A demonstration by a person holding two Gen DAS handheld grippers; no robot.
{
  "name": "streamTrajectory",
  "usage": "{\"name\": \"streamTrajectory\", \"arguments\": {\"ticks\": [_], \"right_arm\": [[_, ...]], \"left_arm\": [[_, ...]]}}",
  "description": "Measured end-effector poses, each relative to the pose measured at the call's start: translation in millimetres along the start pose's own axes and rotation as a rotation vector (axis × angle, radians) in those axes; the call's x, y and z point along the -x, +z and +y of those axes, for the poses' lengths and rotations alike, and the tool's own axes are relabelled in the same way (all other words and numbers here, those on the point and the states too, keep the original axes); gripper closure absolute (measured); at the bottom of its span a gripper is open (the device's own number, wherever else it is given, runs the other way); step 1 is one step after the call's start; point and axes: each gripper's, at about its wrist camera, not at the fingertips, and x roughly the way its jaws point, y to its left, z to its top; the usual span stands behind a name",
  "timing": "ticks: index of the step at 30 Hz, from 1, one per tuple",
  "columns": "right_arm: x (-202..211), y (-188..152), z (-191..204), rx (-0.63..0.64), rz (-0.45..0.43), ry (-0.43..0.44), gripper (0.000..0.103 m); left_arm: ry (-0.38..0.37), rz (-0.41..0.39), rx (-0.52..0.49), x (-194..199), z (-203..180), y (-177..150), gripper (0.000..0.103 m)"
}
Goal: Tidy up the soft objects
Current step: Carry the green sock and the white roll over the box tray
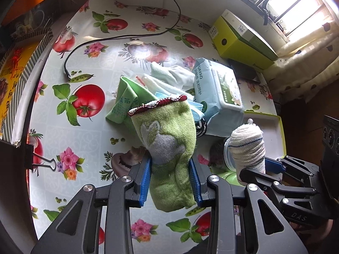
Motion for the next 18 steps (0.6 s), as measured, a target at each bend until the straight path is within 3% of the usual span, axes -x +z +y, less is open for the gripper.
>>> {"name": "streamTrajectory", "arguments": {"ticks": [18], "right_arm": [[34,-19,-80,-0.187,-0.077,-0.055,0.065]], "left_arm": [[-0.026,0.025,-0.116,-6,-50,9,0.069]]}}
